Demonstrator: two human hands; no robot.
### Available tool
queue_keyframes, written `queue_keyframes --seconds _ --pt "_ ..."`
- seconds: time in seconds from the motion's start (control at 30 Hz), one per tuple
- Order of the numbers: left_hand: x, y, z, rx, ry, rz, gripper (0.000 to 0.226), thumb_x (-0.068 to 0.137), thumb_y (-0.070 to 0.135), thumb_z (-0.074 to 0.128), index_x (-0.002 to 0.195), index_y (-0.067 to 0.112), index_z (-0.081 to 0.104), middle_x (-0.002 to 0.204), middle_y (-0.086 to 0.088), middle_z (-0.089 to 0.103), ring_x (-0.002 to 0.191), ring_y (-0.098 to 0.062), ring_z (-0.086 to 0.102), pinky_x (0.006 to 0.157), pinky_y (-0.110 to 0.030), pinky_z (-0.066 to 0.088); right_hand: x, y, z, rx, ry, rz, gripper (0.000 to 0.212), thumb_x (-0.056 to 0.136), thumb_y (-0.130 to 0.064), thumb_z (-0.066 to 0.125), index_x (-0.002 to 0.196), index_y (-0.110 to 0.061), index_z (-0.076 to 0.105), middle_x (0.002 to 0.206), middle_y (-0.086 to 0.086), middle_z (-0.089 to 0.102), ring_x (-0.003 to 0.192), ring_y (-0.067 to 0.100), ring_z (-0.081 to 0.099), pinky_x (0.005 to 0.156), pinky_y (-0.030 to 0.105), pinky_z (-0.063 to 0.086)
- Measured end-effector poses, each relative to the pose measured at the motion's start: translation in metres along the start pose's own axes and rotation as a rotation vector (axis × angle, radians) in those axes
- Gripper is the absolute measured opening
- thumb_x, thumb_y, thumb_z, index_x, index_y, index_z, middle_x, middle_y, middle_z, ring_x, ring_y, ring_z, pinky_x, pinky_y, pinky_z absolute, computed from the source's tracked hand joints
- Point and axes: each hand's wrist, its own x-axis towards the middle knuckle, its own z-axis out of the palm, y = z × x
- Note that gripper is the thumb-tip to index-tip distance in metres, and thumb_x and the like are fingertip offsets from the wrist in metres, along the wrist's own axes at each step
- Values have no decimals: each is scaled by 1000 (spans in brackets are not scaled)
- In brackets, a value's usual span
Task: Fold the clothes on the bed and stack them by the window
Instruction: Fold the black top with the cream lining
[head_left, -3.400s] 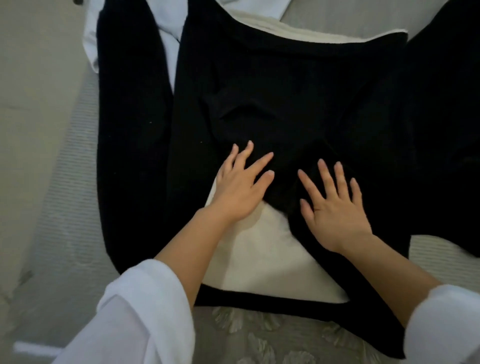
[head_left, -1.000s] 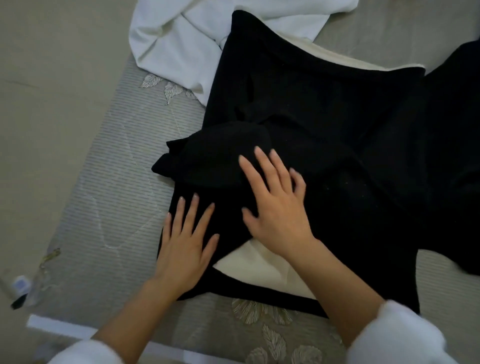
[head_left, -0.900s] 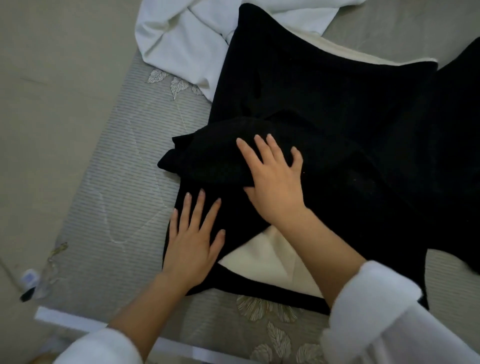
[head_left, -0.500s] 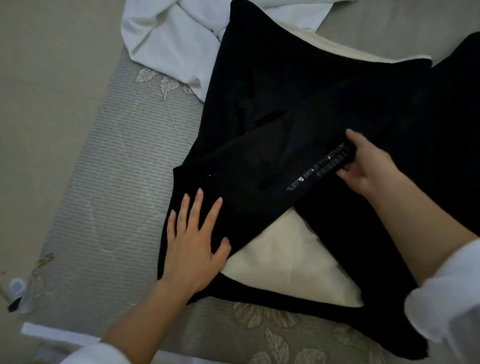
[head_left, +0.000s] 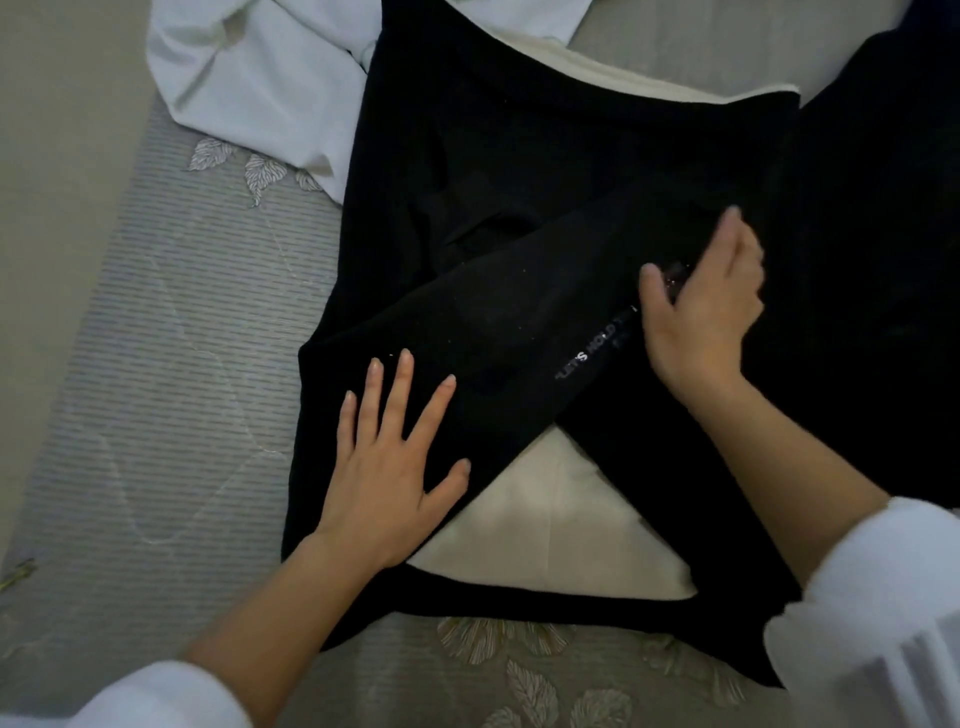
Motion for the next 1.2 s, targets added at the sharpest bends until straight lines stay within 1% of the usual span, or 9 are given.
queue_keyframes --seconds 0.07,0.13,0.3,0.63,0.73,0.9,1.0,1.1,1.2 --pt "0 3 6 8 -1 47 71 89 61 22 152 36 1 160 -3 -16 145 -23 -20 115 -45 -8 -23 -4 9 -73 -85 -396 71 92 -48 42 153 -25 15 160 10 11 146 30 8 115 47 10" --pt "1 4 12 32 -12 53 69 90 59 19 151 36 -2 160 -3 -15 145 -23 -19 116 -46 -6 -41 -1 27 -231 -325 -500 68 92 -59 28 152 -36 2 161 6 -4 147 27 -10 115 45 -6" --pt "3 4 20 61 -2 25 68 90 58 21 151 36 0 160 -3 -9 146 -23 -14 117 -45 -4 -49 10 49 -410 -515 -460 68 94 -63 14 147 -38 -19 158 3 -23 143 26 -27 112 45 -19" --pt "-46 15 6 -20 -37 101 67 93 57 16 152 33 -3 159 -1 -14 145 -14 -19 117 -39 -7 -141 78 -45 -232 -434 -467 69 92 -55 30 153 -30 9 161 -1 2 148 16 -9 120 41 -3" --pt "-86 16 11 -24 -155 178 69 89 60 20 151 35 1 160 -1 -10 146 -13 -16 117 -35 -2 -190 132 -70 -313 -539 -380 73 90 -59 32 152 -30 4 160 2 0 148 17 -8 119 40 -2" --pt "-98 17 25 164 -251 211 90 81 56 47 149 35 -8 150 -7 -37 139 -23 -35 113 -39 -14 -227 183 -66 -484 -714 -448 90 92 -60 36 145 -24 -28 157 8 -22 144 21 -23 116 33 -19" --pt "-91 25 28 247 -267 159 96 82 40 56 149 35 -12 151 -11 -34 140 -29 -30 116 -43 -8 -222 172 -55 -502 -652 -426 98 90 -51 45 142 -14 -29 159 15 -11 148 27 -2 120 38 2" --pt "-85 39 19 390 -271 114 77 92 17 49 152 29 2 158 -18 -10 146 -35 -3 116 -44 17 -205 149 -53 -561 -583 -360 94 92 -29 53 146 -8 -21 160 18 3 141 30 25 108 40 32" --pt "-73 55 -8 423 -242 81 48 92 7 44 137 19 33 149 -13 34 129 -30 40 91 -37 45 -184 130 -63 -607 -598 -381 70 93 -7 43 152 -7 5 152 14 32 128 29 42 97 39 42"
